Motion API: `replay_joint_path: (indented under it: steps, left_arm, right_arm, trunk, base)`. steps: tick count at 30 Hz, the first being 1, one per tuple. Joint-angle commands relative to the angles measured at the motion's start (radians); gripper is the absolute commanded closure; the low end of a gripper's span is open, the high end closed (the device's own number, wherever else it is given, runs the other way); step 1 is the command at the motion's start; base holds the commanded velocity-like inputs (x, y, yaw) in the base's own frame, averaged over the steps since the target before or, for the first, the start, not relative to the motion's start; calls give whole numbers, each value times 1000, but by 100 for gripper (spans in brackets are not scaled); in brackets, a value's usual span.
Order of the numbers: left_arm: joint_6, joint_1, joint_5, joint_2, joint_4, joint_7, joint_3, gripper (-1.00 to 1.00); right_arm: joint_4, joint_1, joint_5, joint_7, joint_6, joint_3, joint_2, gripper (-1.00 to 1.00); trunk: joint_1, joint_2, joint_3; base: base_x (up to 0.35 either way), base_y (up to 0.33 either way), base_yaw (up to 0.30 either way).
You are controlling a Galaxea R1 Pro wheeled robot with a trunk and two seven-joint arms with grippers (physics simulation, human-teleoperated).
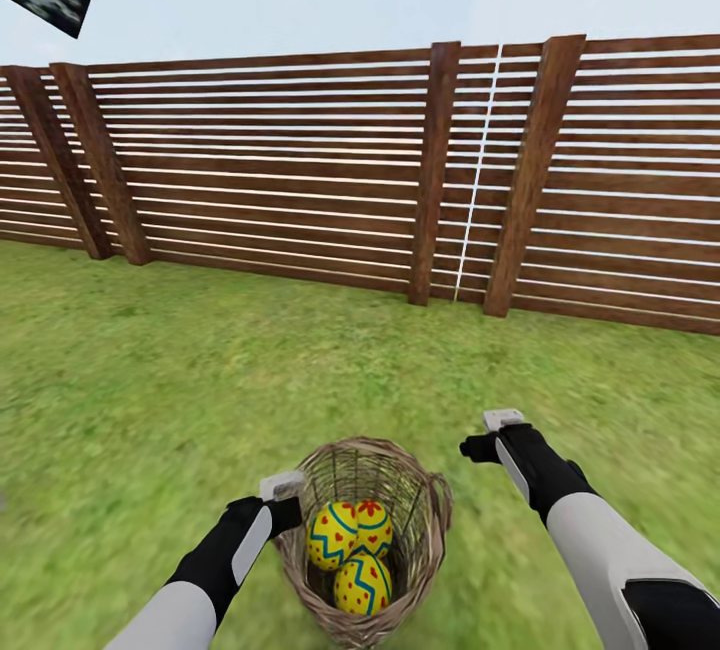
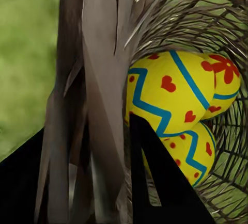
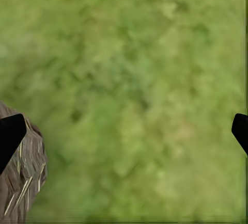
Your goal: Take the three Easter eggs out of the wicker basket on the lawn in the garden, then place them on the lawn next to a single tree (choose any tree) so that all three eggs are next to the same tree and none are left in the basket.
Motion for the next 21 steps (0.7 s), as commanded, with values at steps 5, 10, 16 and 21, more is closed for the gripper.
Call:
replay_joint_path:
  steps: [5,10,16,21]
  left_arm:
    - [4,0,14,-1,-2,6,1,100]
    - [4,0,14,1,-2,6,2,100]
    - [4,0,14,2,-2,6,2,100]
    - [4,0,14,-1,-3,5,1,100]
  right_arm:
    - [37,0,4,2,-5,3,-6,-100]
    - [183,4,3,2,-106,3,-37,-100]
    - [198,66,-1,1,-111,2,-110,-100]
    - [506,202,3,1,-511,3,-139,-100]
  trunk:
    - [-19,35,15]
    - [-39,70,30]
    - [-62,112,49]
    - [-81,147,65]
  base:
    - [0,0,0]
    - [0,0,0]
    - [0,0,0]
    - [0,0,0]
